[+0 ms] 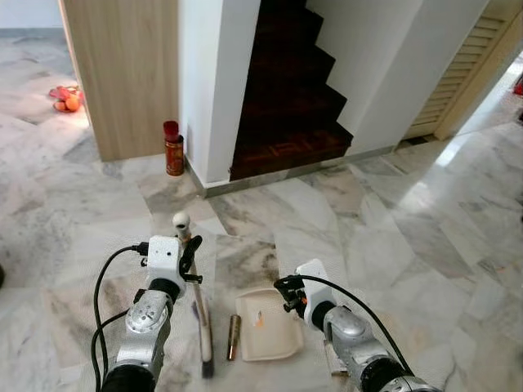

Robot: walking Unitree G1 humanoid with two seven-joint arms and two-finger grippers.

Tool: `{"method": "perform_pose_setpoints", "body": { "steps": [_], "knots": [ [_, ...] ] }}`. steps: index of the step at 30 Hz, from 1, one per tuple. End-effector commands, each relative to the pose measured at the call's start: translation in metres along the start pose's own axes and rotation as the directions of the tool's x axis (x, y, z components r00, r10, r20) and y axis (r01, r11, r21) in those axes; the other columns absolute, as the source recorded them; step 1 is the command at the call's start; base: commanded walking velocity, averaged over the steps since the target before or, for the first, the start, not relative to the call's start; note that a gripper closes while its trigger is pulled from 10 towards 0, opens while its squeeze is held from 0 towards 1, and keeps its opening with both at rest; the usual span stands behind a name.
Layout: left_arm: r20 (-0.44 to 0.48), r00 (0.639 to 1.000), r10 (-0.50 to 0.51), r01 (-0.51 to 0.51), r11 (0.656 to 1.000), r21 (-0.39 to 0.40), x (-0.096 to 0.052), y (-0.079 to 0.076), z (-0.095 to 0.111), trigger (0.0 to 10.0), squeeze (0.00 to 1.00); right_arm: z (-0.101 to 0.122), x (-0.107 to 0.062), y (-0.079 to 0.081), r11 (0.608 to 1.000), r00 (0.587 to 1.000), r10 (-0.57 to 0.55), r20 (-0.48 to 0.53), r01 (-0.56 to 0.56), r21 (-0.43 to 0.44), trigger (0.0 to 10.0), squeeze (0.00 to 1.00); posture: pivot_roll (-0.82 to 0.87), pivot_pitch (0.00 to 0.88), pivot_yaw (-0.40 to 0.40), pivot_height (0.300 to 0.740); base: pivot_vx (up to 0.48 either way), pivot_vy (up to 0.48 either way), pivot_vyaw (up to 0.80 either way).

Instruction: Sweep floor

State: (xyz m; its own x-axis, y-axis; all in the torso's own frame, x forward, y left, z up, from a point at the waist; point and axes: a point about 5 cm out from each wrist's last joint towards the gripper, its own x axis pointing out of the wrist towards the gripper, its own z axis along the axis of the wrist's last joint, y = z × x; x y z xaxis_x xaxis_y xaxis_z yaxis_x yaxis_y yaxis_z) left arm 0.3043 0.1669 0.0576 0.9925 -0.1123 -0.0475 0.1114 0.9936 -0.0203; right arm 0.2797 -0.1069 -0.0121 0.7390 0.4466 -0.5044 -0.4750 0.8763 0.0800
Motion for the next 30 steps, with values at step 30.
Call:
{"method": "perform_pose_setpoints", "body": {
  "steps": [30],
  "knots": [
    [0.378, 0.921, 0.092, -0.067, 0.995, -0.079, 0.001, 0.032, 0.093, 10.0, 0.0, -0.031, -0.016, -0.029, 0.919, 0.973, -0.171, -0.155, 0.214, 0.33, 10.0, 0.0, 0.03, 0.066, -0.139, 0.74, 0.0, 0.0, 0.0]
  ]
}}
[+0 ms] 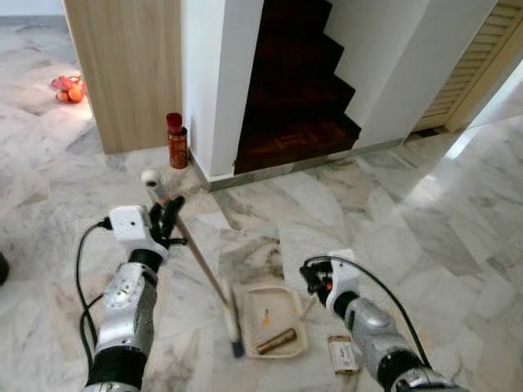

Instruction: Sweep floor

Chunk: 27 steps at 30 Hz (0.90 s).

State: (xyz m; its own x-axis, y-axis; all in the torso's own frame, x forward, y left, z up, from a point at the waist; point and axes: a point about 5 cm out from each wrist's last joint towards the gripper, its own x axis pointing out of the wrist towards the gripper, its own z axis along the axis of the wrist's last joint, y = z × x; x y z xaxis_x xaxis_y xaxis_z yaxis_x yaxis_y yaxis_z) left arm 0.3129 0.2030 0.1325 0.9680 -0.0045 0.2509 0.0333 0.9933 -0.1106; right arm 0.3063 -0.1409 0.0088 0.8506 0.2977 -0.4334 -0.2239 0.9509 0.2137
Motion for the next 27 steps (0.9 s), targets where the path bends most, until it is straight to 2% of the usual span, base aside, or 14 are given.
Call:
{"method": "perform_pose_setpoints", "body": {
  "steps": [1, 2, 3, 5, 7, 11, 13, 15, 19, 20, 23, 27],
  "knots": [
    [0.1, 0.995, 0.005, -0.008, 1.0, 0.026, 0.004, -0.001, 0.021, 10.0, 0.0, -0.052, -0.014, -0.002, 0.991, 0.973, -0.064, -0.224, 0.089, 0.104, 10.0, 0.0, 0.04, 0.06, -0.135, 0.74, 0.0, 0.0, 0.0],
    [0.128, 0.991, 0.035, -0.041, 0.998, 0.045, 0.002, 0.005, 0.029, 10.0, 0.0, -0.046, -0.01, 0.0, 0.981, 0.976, -0.08, -0.201, 0.112, 0.155, 10.0, 0.0, 0.04, 0.055, -0.131, 0.74, 0.0, 0.0, 0.0],
    [0.128, 0.991, 0.035, -0.041, 0.998, 0.045, 0.002, 0.005, 0.029, 10.0, 0.0, -0.046, -0.01, 0.0, 0.981, 0.976, -0.08, -0.201, 0.112, 0.155, 10.0, 0.0, 0.04, 0.055, -0.131, 0.74, 0.0, 0.0, 0.0],
    [0.153, 0.986, 0.058, -0.068, 0.996, 0.064, -0.001, 0.009, 0.037, 10.0, 0.0, -0.039, -0.006, 0.003, 0.966, 0.979, -0.098, -0.18, 0.137, 0.218, 10.0, 0.0, 0.06, 0.048, -0.124, 0.74, 0.0, 0.0, 0.0],
    [0.163, 0.985, 0.061, -0.075, 0.994, 0.082, -0.006, 0.013, 0.043, 10.0, 0.0, -0.028, -0.003, 0.0, 0.93, 0.98, -0.135, -0.144, 0.175, 0.324, 10.0, 0.0, 0.08, 0.031, -0.106, 0.74, 0.0, 0.0, 0.0],
    [0.162, 0.985, 0.062, -0.077, 0.993, 0.088, -0.007, 0.014, 0.043, 10.0, 0.0, -0.025, -0.003, -0.003, 0.915, 0.981, -0.144, -0.128, 0.181, 0.359, 10.0, 0.0, 0.08, 0.03, -0.104, 0.74, 0.0, 0.0, 0.0],
    [0.153, 0.987, 0.059, -0.076, 0.992, 0.103, -0.008, 0.016, 0.043, 10.0, 0.0, -0.011, 0.0, -0.007, 0.883, 0.988, -0.139, -0.066, 0.154, 0.444, 10.0, 0.0, 0.1, 0.019, -0.089, 0.74, 0.0, 0.0, 0.0],
    [0.15, 0.987, 0.057, -0.073, 0.991, 0.108, -0.008, 0.016, 0.043, 10.0, 0.0, -0.004, 0.002, -0.006, 0.876, 0.99, -0.135, -0.038, 0.137, 0.462, 10.0, 0.0, 0.1, 0.017, -0.089, 0.74, 0.0, 0.0, 0.0],
    [0.13, 0.99, 0.051, -0.067, 0.991, 0.118, -0.011, 0.011, 0.045, 10.0, 0.0, 0.012, 0.008, -0.001, 0.838, 0.989, -0.145, 0.01, 0.117, 0.533, 10.0, 0.0, 0.11, 0.007, -0.081, 0.74, 0.0, 0.0, 0.0],
    [0.13, 0.99, 0.051, -0.067, 0.991, 0.118, -0.011, 0.011, 0.045, 10.0, 0.0, 0.012, 0.008, -0.001, 0.838, 0.989, -0.145, 0.01, 0.117, 0.533, 10.0, 0.0, 0.11, 0.007, -0.081, 0.74, 0.0, 0.0, 0.0],
    [0.125, 0.991, 0.052, -0.067, 0.991, 0.114, -0.012, 0.011, 0.044, 10.0, 0.0, 0.015, 0.008, -0.002, 0.798, 0.986, -0.167, 0.031, 0.116, 0.592, 10.0, 0.0, 0.11, 0.003, -0.078, 0.74, 0.0, 0.0, 0.0],
    [0.122, 0.991, 0.049, -0.063, 0.992, 0.108, -0.012, 0.009, 0.043, 10.0, 0.0, 0.021, 0.008, -0.006, 0.777, 0.98, -0.191, 0.054, 0.118, 0.619, 10.0, 0.0, 0.11, 0.0, -0.075, 0.74, 0.0, 0.0, 0.0]
  ]
}}
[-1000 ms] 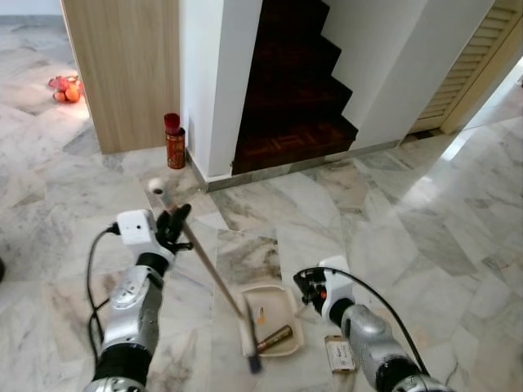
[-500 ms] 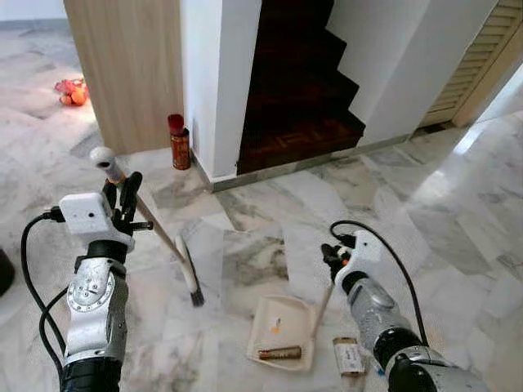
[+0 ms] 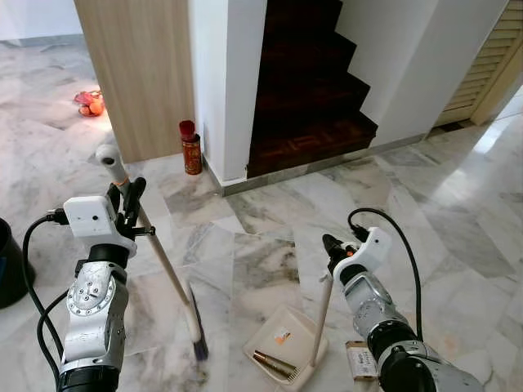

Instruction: Sweep floor

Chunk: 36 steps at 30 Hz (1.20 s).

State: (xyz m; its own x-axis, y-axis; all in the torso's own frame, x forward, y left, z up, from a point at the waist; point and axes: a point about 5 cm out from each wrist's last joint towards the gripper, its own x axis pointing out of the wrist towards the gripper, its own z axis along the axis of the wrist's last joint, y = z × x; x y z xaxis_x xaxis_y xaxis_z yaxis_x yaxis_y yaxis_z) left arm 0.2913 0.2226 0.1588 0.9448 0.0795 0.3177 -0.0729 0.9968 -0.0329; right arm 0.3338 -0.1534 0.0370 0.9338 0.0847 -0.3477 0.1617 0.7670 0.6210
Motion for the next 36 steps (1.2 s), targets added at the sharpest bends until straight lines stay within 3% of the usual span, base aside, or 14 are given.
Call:
{"method": "perform_pose_setpoints", "body": {
  "steps": [1, 13, 21, 25, 29, 34, 36],
  "knots": [
    [0.046, 0.999, -0.023, 0.023, 1.0, 0.004, 0.003, -0.007, 0.011, 10.0, 0.0, -0.017, -0.003, -0.005, 0.997, 0.997, -0.032, -0.069, 0.037, 0.073, 10.0, 0.0, 0.11, 0.0, -0.075, 0.74, 0.0, 0.0, 0.0],
    [0.047, 0.996, -0.076, 0.074, 0.997, 0.037, 0.006, -0.019, 0.013, 10.0, 0.0, 0.0, 0.0, 0.004, 0.986, 0.999, 0.011, 0.044, -0.018, 0.165, 10.0, 0.0, 0.12, 0.0, -0.068, 0.74, 0.0, 0.0, 0.0],
    [0.052, 0.995, -0.087, 0.085, 0.996, 0.042, 0.009, -0.023, 0.014, 10.0, 0.0, 0.006, 0.0, 0.002, 0.986, 0.997, 0.012, 0.081, -0.025, 0.164, 10.0, 0.0, 0.11, 0.0, -0.063, 0.74, 0.0, 0.0, 0.0],
    [0.056, 0.994, -0.094, 0.091, 0.995, 0.045, 0.011, -0.025, 0.015, 10.0, 0.0, 0.013, 0.0, -0.001, 0.994, 0.994, -0.015, 0.113, 0.003, 0.109, 10.0, 0.0, 0.11, 0.0, -0.058, 0.74, 0.0, 0.0, 0.0],
    [0.049, 0.992, -0.115, 0.112, 0.992, 0.054, 0.011, -0.029, 0.013, 10.0, 0.0, 0.01, -0.002, -0.006, 0.998, 0.994, -0.036, 0.104, 0.04, -0.043, 10.0, 0.0, 0.1, 0.0, -0.057, 0.74, 0.0, 0.0, 0.0],
    [0.04, 0.991, -0.132, 0.129, 0.99, 0.065, 0.01, -0.032, 0.01, 10.0, 0.0, 0.01, -0.004, -0.012, 0.998, 0.99, -0.063, 0.124, 0.066, -0.023, 10.0, 0.0, 0.11, 0.0, -0.058, 0.74, 0.0, 0.0, 0.0],
    [0.031, 0.989, -0.142, 0.139, 0.988, 0.068, 0.009, -0.034, 0.007, 10.0, 0.0, 0.008, -0.006, -0.017, 0.994, 0.99, -0.093, 0.109, 0.1, -0.054, 10.0, 0.0, 0.11, 0.0, -0.057, 0.74, 0.0, 0.0, 0.0]
  ]
}}
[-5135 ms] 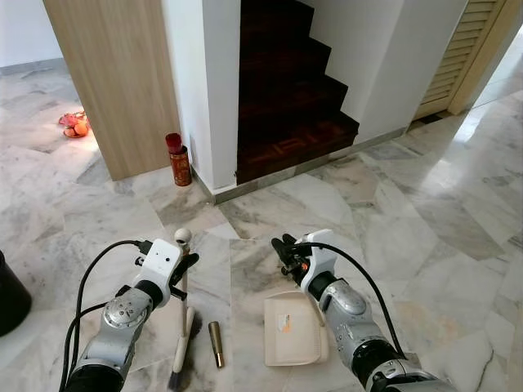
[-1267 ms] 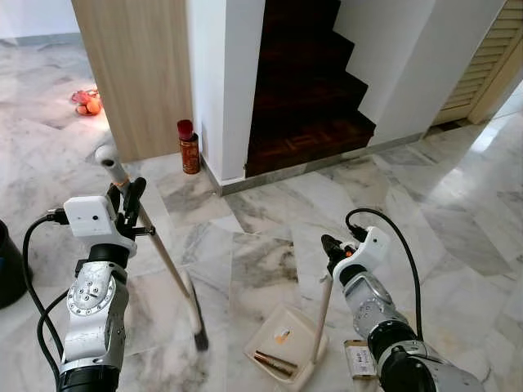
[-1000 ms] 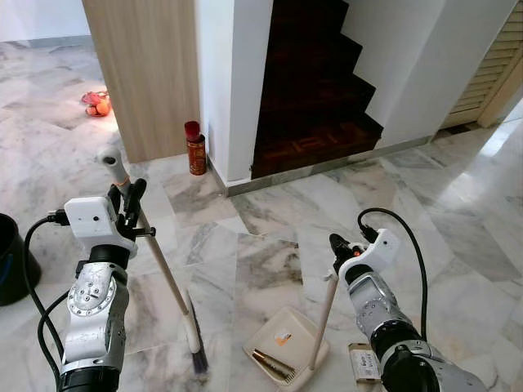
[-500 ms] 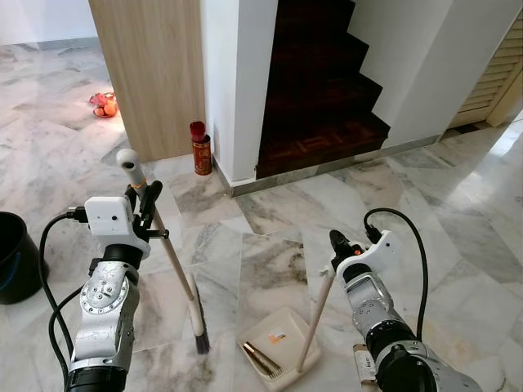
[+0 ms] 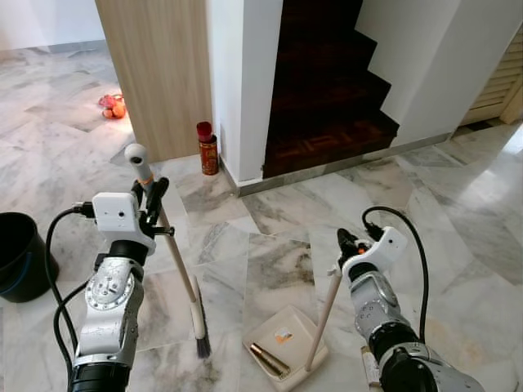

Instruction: Sweep floor

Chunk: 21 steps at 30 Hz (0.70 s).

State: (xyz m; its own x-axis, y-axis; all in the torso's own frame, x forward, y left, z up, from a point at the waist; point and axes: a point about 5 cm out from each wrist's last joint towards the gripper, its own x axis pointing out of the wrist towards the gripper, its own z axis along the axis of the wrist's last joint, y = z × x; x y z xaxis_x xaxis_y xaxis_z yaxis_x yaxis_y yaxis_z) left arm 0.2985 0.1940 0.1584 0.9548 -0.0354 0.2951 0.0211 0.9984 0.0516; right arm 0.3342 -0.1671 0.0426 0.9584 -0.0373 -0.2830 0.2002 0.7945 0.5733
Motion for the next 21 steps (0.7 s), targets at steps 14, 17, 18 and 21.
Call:
{"method": "perform_pose_setpoints", "body": {
  "steps": [14, 17, 18, 21],
  "knots": [
    [0.035, 0.997, -0.074, 0.073, 0.997, 0.041, 0.006, -0.007, 0.012, 10.0, 0.0, 0.005, -0.005, -0.03, 0.943, 0.983, -0.185, -0.011, 0.174, -0.285, 10.0, 0.0, 0.1, 0.035, -0.018, 0.74, 0.0, 0.0, 0.0],
    [0.015, 0.997, -0.079, 0.078, 0.996, 0.053, 0.002, -0.003, 0.008, 10.0, 0.0, 0.006, -0.008, -0.038, 0.906, 0.973, -0.231, 0.015, 0.221, -0.362, 10.0, 0.0, 0.1, 0.03, -0.01, 0.74, 0.0, 0.0, 0.0],
    [0.015, 0.997, -0.078, 0.077, 0.996, 0.054, 0.002, -0.003, 0.009, 10.0, 0.0, 0.008, -0.009, -0.04, 0.894, 0.971, -0.24, 0.025, 0.231, -0.384, 10.0, 0.0, 0.1, 0.03, -0.01, 0.74, 0.0, 0.0, 0.0],
    [0.017, 0.997, -0.076, 0.075, 0.995, 0.058, 0.003, -0.002, 0.009, 10.0, 0.0, 0.011, -0.009, -0.042, 0.861, 0.969, -0.242, 0.046, 0.236, -0.45, 10.0, 0.0, 0.1, 0.03, -0.01, 0.74, 0.0, 0.0, 0.0]
  ]
}}
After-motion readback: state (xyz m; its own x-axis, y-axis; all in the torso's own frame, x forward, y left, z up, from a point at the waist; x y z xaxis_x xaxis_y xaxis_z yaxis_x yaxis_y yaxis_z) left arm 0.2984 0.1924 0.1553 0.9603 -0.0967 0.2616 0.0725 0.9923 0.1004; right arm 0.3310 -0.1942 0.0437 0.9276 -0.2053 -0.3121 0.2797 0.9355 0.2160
